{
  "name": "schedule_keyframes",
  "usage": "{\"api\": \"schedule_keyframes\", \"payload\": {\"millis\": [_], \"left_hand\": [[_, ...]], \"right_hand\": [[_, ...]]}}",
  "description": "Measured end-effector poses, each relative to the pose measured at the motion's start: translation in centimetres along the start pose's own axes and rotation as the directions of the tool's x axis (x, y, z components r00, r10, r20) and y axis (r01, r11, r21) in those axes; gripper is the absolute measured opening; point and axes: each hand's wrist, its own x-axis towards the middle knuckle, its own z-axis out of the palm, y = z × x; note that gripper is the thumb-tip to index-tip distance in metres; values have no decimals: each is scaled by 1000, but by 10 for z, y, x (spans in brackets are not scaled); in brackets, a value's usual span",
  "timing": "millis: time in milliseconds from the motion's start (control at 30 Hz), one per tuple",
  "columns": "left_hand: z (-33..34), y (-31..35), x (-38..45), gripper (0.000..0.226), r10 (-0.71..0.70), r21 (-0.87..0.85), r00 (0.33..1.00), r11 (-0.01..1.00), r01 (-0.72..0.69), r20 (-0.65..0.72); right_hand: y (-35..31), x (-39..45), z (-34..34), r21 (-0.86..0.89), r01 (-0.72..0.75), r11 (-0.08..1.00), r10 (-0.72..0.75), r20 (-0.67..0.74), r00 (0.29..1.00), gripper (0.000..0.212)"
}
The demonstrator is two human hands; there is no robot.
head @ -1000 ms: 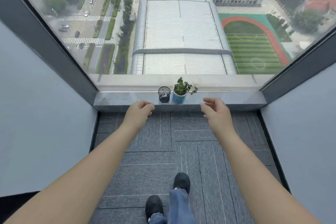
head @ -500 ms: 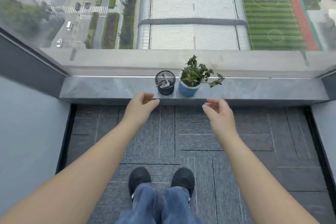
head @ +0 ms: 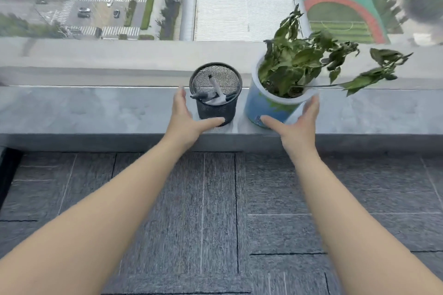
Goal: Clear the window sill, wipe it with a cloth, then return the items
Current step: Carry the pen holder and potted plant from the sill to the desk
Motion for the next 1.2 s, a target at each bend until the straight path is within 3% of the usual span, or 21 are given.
{"api": "schedule_keyframes", "payload": {"millis": [133, 300, 400, 533, 700, 867, 1000, 1200], "left_hand": [[3, -2, 20, 90, 53, -60, 998, 997, -52, 16], [7, -7, 33, 110, -23, -70, 994, 997, 30, 110], [10, -10, 35, 111, -55, -37, 996, 998, 58, 65], [14, -7, 30, 92, 3, 1, 1000, 1000, -3, -26], [9, -4, 13, 85, 63, 29, 994, 998, -60, -92], [-5, -6, -8, 86, 31, -35, 994, 999, -35, -104], [-23, 27, -42, 84, 7, -67, 993, 998, -15, -115], [-61, 131, -118, 87, -46, -122, 994, 992, 34, -94]], "right_hand": [[5, 11, 8, 41, 52, 998, -52, -2, 999, 122], [7, 23, 11, -32, 73, 997, -75, -70, 995, 135], [8, 26, 13, -76, 49, 996, -55, -91, 994, 122], [13, 25, 19, -79, 114, 990, -127, -176, 976, 77], [14, 16, 27, -24, 192, 981, -193, -200, 961, 76], [5, -3, 21, 23, 217, 976, -209, -182, 961, 93], [-30, -35, 10, 82, 172, 982, -156, -169, 973, 97], [-141, -103, -22, 119, 142, 983, -130, -104, 986, 100]]}}
